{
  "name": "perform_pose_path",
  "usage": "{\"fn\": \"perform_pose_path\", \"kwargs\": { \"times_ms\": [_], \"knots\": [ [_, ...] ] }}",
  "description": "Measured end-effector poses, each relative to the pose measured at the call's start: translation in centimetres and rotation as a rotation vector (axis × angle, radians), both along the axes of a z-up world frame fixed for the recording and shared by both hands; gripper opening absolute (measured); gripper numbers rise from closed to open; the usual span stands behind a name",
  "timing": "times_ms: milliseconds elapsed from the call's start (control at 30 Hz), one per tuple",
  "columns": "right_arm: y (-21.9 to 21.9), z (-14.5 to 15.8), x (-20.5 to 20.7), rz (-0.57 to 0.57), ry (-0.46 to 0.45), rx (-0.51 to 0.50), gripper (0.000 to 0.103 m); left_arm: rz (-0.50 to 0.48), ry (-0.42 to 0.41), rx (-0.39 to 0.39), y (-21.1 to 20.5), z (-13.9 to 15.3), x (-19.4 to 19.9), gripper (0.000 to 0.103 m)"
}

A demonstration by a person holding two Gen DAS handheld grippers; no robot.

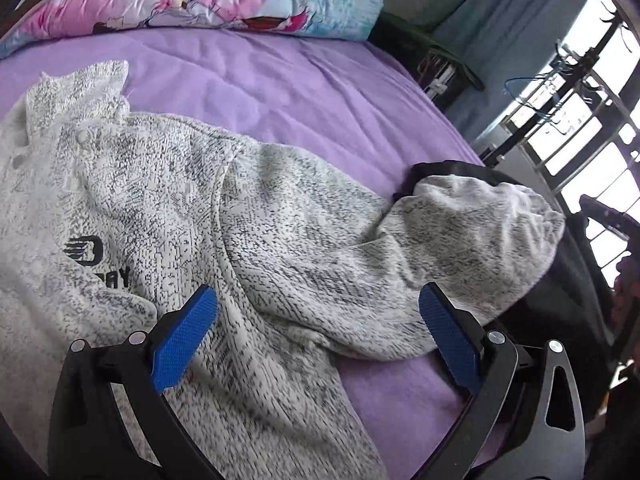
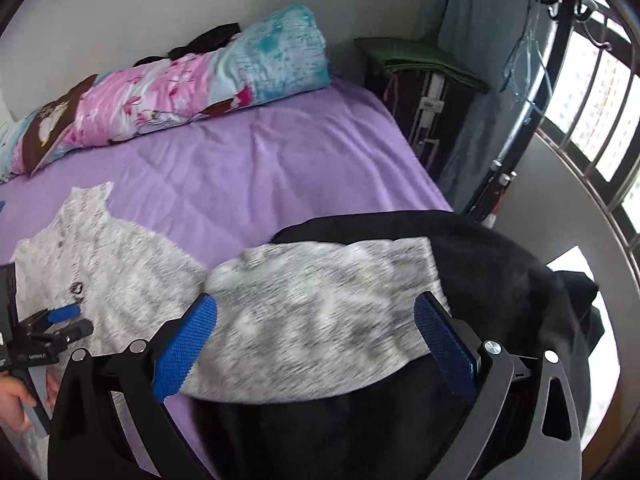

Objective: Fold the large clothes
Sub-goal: 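Move the right tool to the other sleeve cuff and close on it, then lift the gripped sleeve with the right tool and carry it over the jacket body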

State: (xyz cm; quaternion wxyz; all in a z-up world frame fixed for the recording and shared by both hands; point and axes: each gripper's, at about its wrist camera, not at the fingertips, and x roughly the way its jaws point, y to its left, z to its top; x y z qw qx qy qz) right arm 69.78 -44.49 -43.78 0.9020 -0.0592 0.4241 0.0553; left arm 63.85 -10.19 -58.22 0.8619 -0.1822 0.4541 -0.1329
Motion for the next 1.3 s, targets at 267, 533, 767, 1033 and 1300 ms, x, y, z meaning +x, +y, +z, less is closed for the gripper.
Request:
{"fn": "perform_pose_path", "kwargs": {
  "times_ms": [267, 533, 767, 1033, 1300],
  "knots": [
    [-2.1, -1.7, 3.6, -0.032, 0.056, -0.091, 0.097, -0.034, 0.051, 0.002, -1.2, -3.4, 0.6, 0.097],
    [-3.7, -4.5, 5.1, -0.051, 0.127, -0.051, 0.097, -0.056, 0.064, 0.081, -2.8, -5.7, 1.1, 0.097],
    [-5.9, -5.4, 5.3, -0.061, 0.205, 0.084, 0.052, -0.025, 0.046, 0.073, -3.0, -6.1, 0.8, 0.097],
    [-6.1, -3.4, 4.5, -0.008, 0.195, 0.161, 0.019, -0.014, 0.052, 0.075, -3.1, -6.1, 1.0, 0.097],
    [-2.9, 0.7, 3.2, 0.087, 0.159, 0.234, 0.011, -0.004, 0.065, 0.068, -2.6, -4.7, 1.1, 0.097]
  ]
}}
